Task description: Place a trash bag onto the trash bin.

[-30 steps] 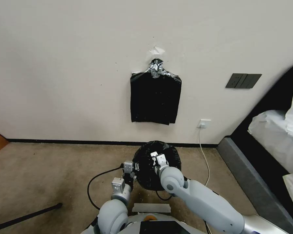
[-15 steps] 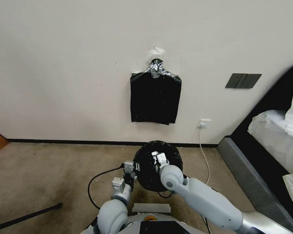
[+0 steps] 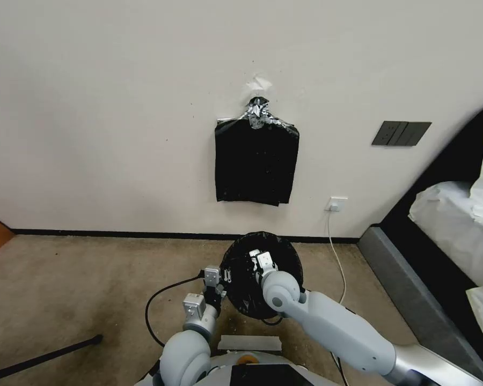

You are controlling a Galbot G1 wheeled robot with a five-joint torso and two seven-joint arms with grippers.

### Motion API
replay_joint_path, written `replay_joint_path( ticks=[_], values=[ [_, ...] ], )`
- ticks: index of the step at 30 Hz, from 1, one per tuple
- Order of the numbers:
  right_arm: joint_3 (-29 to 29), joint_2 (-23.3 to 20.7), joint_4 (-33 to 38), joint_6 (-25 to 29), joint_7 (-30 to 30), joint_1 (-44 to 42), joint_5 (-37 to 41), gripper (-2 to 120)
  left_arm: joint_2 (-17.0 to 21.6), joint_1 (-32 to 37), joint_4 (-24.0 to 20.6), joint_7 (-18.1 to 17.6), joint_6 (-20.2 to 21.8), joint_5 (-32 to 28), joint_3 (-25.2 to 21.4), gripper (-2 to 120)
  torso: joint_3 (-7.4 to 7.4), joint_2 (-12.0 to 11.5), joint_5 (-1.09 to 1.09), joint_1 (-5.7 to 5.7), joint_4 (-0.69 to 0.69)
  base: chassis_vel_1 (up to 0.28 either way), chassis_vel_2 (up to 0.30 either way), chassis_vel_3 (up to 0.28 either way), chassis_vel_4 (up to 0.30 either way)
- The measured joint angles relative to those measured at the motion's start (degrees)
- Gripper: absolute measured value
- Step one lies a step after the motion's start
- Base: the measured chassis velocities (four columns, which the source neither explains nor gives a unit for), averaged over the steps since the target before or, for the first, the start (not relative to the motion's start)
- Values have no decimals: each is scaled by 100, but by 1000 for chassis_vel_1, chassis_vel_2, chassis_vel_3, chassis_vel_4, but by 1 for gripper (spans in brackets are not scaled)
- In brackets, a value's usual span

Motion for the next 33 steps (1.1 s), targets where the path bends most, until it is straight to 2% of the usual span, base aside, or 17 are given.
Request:
replay_joint_path(
  ticks=[19, 23, 28, 30, 31, 33],
  values=[
    [0, 52, -189, 1, -12, -39, -124, 0, -22, 108, -80, 38, -47, 18, -6, 1, 0, 0, 0, 0, 0, 0, 0, 0, 0],
    [18, 26, -93, 1, -12, -66, -119, 0, -30, 122, -79, 38, -47, 18, -7, 1, 0, 0, 1, 0, 0, 0, 0, 0, 0],
    [170, -169, 410, 2, 10, -176, 95, 0, -58, 106, 25, -68, 37, -164, -70, 1, 0, 0, 1, 0, 1, 0, 0, 0, 0],
    [221, -344, 680, 2, -4, -268, 203, 7, -82, 59, 78, -182, 126, -350, -103, 1, 0, 0, 0, 0, 0, 0, 0, 0, 0],
    [282, -462, 840, 2, -119, -364, 216, 14, -108, 16, 130, -264, 180, -489, -108, 1, 0, 0, 1, 0, -1, 0, 0, 0, 0],
    [377, -549, 958, 2, -279, -481, 157, 17, -136, -26, 193, -348, 228, -602, -109, 1, 0, 0, -1, 0, 0, 0, 0, 0, 0]
  ],
)
